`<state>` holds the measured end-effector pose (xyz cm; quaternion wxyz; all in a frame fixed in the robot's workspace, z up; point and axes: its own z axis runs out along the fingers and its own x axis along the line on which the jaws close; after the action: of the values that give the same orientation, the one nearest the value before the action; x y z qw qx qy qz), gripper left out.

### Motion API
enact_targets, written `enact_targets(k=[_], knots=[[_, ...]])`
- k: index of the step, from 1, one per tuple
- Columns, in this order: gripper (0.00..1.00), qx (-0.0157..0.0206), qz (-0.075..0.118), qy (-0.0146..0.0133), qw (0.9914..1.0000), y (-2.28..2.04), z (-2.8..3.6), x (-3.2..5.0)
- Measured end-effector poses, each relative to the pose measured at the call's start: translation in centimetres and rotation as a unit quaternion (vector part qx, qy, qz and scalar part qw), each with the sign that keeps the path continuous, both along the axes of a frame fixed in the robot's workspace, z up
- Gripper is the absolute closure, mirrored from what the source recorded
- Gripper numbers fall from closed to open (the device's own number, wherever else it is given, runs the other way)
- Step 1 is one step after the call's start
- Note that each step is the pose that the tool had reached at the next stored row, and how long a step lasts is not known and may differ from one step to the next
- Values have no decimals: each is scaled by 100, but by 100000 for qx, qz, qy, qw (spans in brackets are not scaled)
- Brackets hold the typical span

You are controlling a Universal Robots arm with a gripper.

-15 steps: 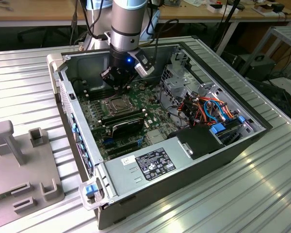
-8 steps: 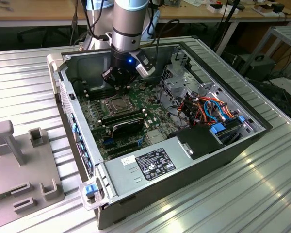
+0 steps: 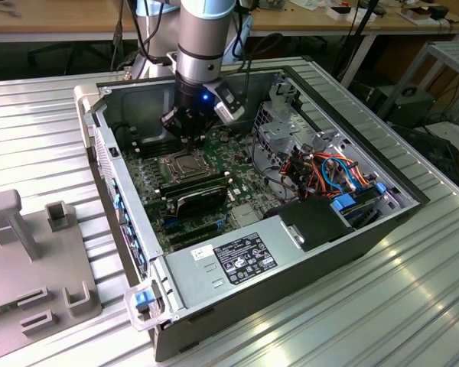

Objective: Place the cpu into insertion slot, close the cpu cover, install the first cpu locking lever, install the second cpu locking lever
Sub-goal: 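Install the first cpu locking lever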

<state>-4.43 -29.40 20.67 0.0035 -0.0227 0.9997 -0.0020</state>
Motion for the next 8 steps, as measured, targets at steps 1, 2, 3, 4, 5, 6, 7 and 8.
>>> enact_targets(k=[1,2,3,4,5,6,7,8], knots=[[89,6,0,13,100000,7,0,3],[89,8,-5,11,100000,13,0,6],[89,7,-15,16,100000,21,0,8],[89,7,-15,46,100000,31,-1,11],[89,19,-14,84,100000,35,-3,15],[89,30,-14,133,100000,35,-3,22],[89,35,-21,159,100000,35,-4,31],[89,39,-14,204,100000,33,-4,43]])
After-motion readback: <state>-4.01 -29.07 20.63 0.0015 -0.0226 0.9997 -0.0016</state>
